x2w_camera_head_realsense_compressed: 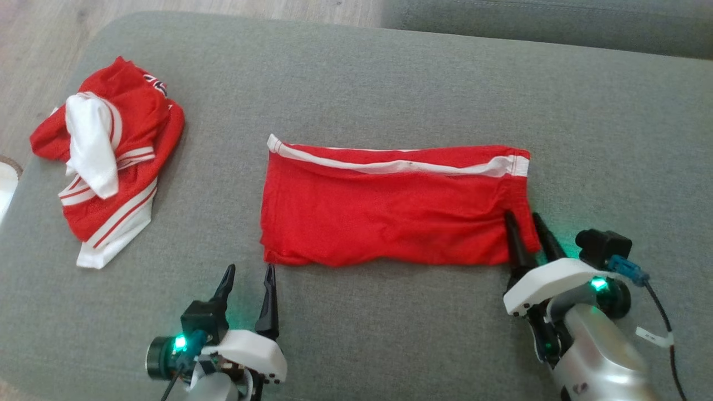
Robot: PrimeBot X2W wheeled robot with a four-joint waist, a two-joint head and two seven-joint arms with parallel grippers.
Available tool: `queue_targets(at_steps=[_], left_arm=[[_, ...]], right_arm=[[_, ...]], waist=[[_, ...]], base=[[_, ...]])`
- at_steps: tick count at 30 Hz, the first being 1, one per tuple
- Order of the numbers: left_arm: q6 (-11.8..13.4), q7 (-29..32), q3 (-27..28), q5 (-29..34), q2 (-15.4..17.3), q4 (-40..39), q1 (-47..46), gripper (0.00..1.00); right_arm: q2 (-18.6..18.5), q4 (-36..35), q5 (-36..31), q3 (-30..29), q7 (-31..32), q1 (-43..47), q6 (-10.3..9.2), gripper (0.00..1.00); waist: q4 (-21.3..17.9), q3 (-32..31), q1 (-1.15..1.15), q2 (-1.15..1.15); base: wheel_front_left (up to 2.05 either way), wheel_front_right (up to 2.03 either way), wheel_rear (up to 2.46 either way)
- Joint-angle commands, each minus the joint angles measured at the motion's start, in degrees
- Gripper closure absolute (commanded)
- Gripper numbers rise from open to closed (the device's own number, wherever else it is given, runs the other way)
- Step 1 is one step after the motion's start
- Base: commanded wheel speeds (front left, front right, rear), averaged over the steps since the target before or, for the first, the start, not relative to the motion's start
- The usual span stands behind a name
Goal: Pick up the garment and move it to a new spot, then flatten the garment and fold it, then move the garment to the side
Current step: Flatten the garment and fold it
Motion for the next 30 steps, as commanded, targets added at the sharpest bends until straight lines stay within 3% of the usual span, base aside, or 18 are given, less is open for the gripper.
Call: queue_targets(at_steps=[1,7,12,17,21,25,30], left_arm=[[0.16,-0.55,1.30,0.05,0.65,-1.43,-0.38,0.00],[0.31,-0.55,1.96,0.56,0.65,-1.64,-0.13,0.00],[-0.18,-0.55,2.27,1.04,0.64,-1.58,0.73,0.00],[-0.50,-0.56,1.10,0.69,0.64,-1.08,1.67,0.00],[-0.64,-0.56,0.23,0.34,0.64,-0.66,1.86,0.00],[-1.15,-0.56,-1.78,-0.81,0.64,-0.06,1.78,0.00],[-0.87,-0.56,-3.47,-1.38,0.64,0.09,1.16,0.00]], right_arm=[[0.62,0.23,2.19,2.14,0.09,1.41,-0.05,1.00],[0.62,-1.44,5.40,-0.33,0.09,1.51,-0.05,1.00],[0.31,-4.52,2.73,-9.78,0.09,2.20,-0.05,1.00],[-0.62,-7.15,1.04,-14.26,0.09,2.31,-0.05,1.00],[-0.19,-9.54,1.82,-11.67,0.09,1.36,-0.05,1.00],[0.42,-14.82,5.05,-3.61,1.50,0.70,-0.05,1.00],[0.59,-20.20,10.84,6.48,3.91,0.42,-0.05,1.00]], waist=[[-0.39,-0.12,0.00,0.00],[-1.92,-0.92,0.00,0.00],[-4.13,-2.24,0.00,0.00],[-5.87,-3.28,0.00,0.00],[-6.20,-3.63,0.00,0.00],[-4.96,-4.09,0.00,0.00],[-0.70,-4.02,0.00,0.00]], base=[[0.00,0.00,0.00],[0.00,0.00,0.00],[0.00,0.00,0.00],[0.00,0.00,0.00],[0.00,0.00,0.00],[0.00,0.00,0.00],[0.00,0.00,0.00]])
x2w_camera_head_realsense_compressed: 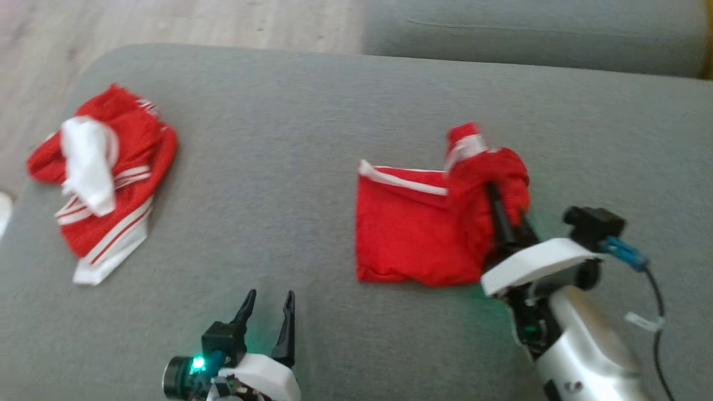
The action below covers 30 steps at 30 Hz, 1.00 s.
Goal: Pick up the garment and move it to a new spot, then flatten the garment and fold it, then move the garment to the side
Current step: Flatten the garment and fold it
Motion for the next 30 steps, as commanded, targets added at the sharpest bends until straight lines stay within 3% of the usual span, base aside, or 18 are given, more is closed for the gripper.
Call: queue_targets(at_steps=[1,6,7,8,12,18,26,30], left_arm=[[0.22,-0.56,1.30,-0.40,0.54,-1.24,-1.31,0.00],[0.40,-0.56,0.70,-0.40,0.54,-0.99,-1.50,0.00],[0.37,-0.56,0.74,-0.30,0.54,-0.87,-1.53,0.00],[0.33,-0.56,0.77,-0.11,0.54,-0.74,-1.54,0.00],[0.44,-0.56,2.06,0.58,0.61,-0.72,-1.51,0.00],[0.69,-0.56,5.41,1.91,1.11,-3.38,-1.30,0.00],[0.33,-0.56,9.01,6.77,1.97,-10.50,-0.82,0.00],[-0.07,-0.56,10.26,9.23,2.34,-12.98,1.18,0.00]], right_arm=[[0.80,-1.91,0.71,2.04,0.04,-2.86,-0.05,1.00],[0.82,2.06,0.54,6.77,-0.17,-4.70,-0.05,1.00],[0.82,3.63,-0.22,7.36,-0.16,-5.13,-0.05,0.32],[0.82,4.78,-0.71,8.08,-0.27,-5.53,-0.05,0.00],[0.82,5.46,-0.38,11.58,-1.92,-6.29,-0.05,0.00],[0.82,4.51,-2.97,13.27,-3.70,-5.54,-0.05,0.00],[0.83,-2.44,-18.73,-4.05,-3.93,0.46,-0.05,0.00],[0.83,-5.32,-23.22,-8.66,-3.94,4.73,-0.05,0.00]], waist=[[2.54,0.11,0.00,0.00],[7.66,0.31,0.00,0.00],[8.39,0.34,0.00,0.00],[8.93,0.34,0.00,0.00],[8.82,0.20,0.00,0.00],[3.88,-0.76,0.00,0.00],[-2.83,-2.13,0.00,0.00],[-5.24,-3.54,0.00,0.00]], base=[[0.00,0.00,0.00],[0.00,0.00,0.00],[0.00,0.00,0.00],[0.00,0.00,0.00],[0.00,0.00,0.00],[0.00,0.00,0.00],[0.00,0.00,0.00],[0.00,0.00,0.00]])
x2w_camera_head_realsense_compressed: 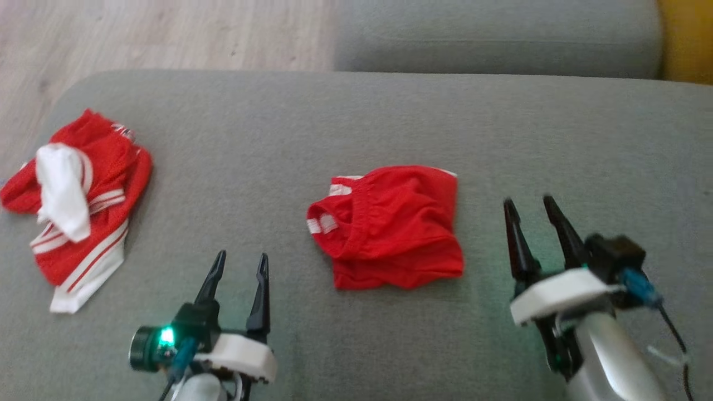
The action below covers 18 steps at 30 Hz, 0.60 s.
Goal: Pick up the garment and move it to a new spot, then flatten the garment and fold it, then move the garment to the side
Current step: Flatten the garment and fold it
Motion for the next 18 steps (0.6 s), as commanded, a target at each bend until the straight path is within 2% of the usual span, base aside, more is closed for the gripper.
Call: queue_targets(at_steps=[1,10,18], left_arm=[[-0.03,-0.55,2.66,1.24,1.13,-2.38,1.08,0.00],[-0.08,-0.55,3.84,3.47,0.22,-5.56,6.58,0.00],[-0.78,-0.55,3.88,4.61,-0.32,-6.05,6.36,0.00]], right_arm=[[0.61,-2.64,-1.41,-0.24,-0.61,0.72,-0.05,0.00],[0.61,-2.12,-2.91,-1.65,-0.62,6.16,-0.05,0.00],[0.61,-2.16,-2.38,-0.93,-0.62,5.53,-0.05,0.00]], waist=[[-2.30,-1.80,0.00,0.00],[-4.40,-3.15,0.00,0.00],[-3.83,-2.79,0.00,0.00]], base=[[0.00,0.00,0.00],[0.00,0.00,0.00],[0.00,0.00,0.00]])
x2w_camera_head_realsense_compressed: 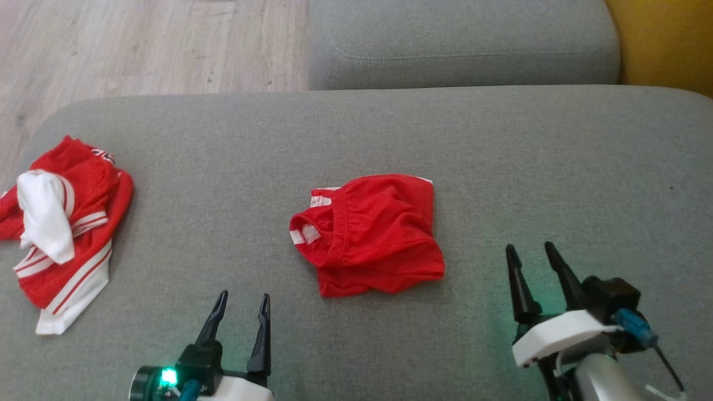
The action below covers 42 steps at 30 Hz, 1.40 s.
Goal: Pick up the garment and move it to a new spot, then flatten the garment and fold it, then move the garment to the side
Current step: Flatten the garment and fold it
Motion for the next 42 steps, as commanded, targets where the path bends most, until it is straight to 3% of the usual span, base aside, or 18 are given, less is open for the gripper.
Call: queue_targets(at_steps=[1,9,20,21,23,24,25,26,38,42], left_arm=[[-0.25,-0.55,1.98,0.42,-0.05,-1.91,-2.38,0.00],[-0.73,-0.55,0.44,-0.06,-0.29,-0.86,-2.85,0.00],[-0.18,-0.55,-0.69,-1.47,-0.33,-0.56,-3.72,0.00],[-0.08,-0.55,-0.77,-1.58,-0.33,-0.69,-3.75,0.00],[0.01,-0.55,-0.96,-1.85,-0.33,-0.98,-3.76,0.00],[0.00,-0.55,-1.09,-2.04,-0.33,-1.10,-3.73,0.00],[-0.01,-0.55,-1.20,-2.17,-0.33,-1.20,-3.71,0.00],[0.12,-0.55,-1.38,-2.42,-0.33,-1.41,-3.68,0.00],[0.08,-0.55,-1.49,-2.61,-0.33,-1.70,-3.63,0.00],[-0.02,-0.55,-1.22,-2.70,-0.33,-1.58,-3.02,0.00]], right_arm=[[0.09,-1.42,0.32,1.98,-0.62,-2.72,-0.05,0.00],[0.09,4.00,3.52,10.42,-0.62,-5.99,-0.05,0.00],[0.09,11.98,4.90,12.04,-0.62,-10.99,-0.05,0.00],[0.09,12.08,4.99,12.15,-0.62,-10.97,-0.05,0.04],[0.09,11.96,5.11,12.33,-0.62,-10.82,-0.05,0.22],[0.09,11.81,5.14,12.45,-0.62,-10.65,-0.05,0.52],[0.09,11.69,5.30,12.66,-0.62,-10.45,-0.05,0.64],[0.09,11.41,5.40,12.96,-0.62,-10.02,-0.05,1.00],[0.09,3.43,2.97,14.02,-0.62,-4.60,-0.05,1.00],[0.09,4.76,0.65,14.43,-0.62,-0.81,-0.05,1.00]], waist=[[0.41,0.39,0.01,0.00],[3.95,2.91,0.01,0.00],[7.55,4.72,0.01,0.00],[7.60,4.81,0.01,0.00],[7.57,4.96,0.01,0.00],[7.49,4.98,0.01,0.00],[7.38,4.99,0.01,0.00],[7.08,4.96,0.01,0.00],[5.65,4.15,0.01,0.00],[5.09,3.50,0.01,0.00]], base=[[0.00,0.00,0.00],[0.00,0.00,0.00],[0.00,0.00,0.00],[0.00,0.00,0.00],[0.00,0.00,0.00],[0.00,0.00,0.00],[0.00,0.00,0.00],[0.00,0.00,0.00],[0.00,0.00,0.00],[0.00,0.00,0.00]])
